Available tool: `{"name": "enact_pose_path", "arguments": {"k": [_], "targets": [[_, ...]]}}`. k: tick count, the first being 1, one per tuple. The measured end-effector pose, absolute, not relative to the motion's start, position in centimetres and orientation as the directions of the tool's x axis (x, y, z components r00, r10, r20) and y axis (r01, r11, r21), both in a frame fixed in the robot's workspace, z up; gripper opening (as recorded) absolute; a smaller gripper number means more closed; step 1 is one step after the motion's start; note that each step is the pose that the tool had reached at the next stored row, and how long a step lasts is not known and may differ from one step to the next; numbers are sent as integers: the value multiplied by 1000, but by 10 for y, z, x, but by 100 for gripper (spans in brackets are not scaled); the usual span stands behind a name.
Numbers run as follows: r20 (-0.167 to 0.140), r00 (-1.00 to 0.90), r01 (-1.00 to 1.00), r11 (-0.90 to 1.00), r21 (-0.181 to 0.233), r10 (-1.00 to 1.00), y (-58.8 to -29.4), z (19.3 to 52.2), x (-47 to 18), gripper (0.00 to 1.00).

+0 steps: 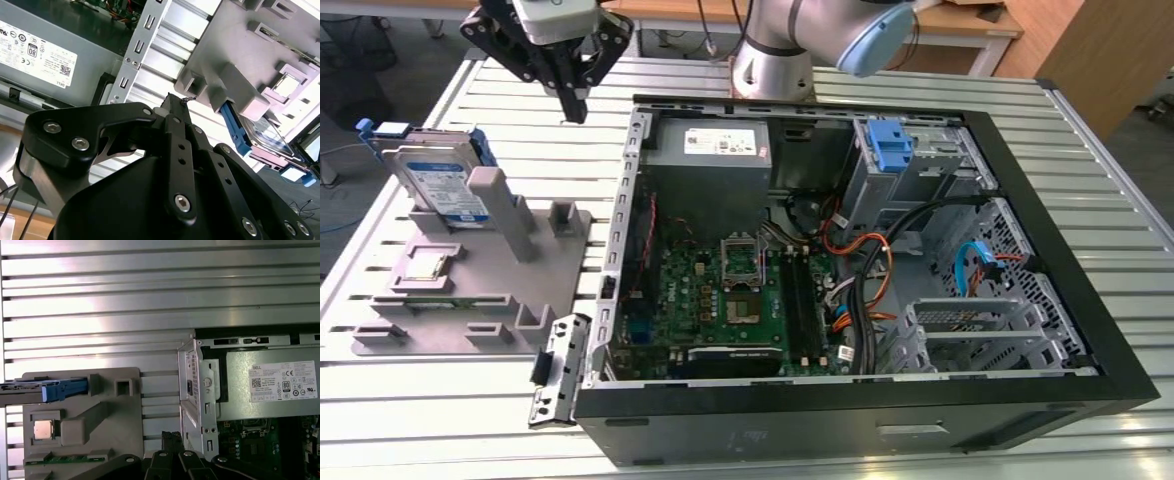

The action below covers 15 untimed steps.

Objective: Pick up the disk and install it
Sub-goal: 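Reach for the disk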

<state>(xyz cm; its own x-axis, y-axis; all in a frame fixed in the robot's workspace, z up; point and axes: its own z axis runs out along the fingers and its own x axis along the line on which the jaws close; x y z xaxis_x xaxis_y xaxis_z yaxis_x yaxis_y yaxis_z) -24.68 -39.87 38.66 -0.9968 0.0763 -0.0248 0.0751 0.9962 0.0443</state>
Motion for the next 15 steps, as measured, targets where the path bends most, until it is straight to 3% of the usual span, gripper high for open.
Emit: {"name": "enact_pose_path", "arguments": {"k": [15], "targets": [[-25,-997,77,996,44,78,-397,385,-288,10]]}}
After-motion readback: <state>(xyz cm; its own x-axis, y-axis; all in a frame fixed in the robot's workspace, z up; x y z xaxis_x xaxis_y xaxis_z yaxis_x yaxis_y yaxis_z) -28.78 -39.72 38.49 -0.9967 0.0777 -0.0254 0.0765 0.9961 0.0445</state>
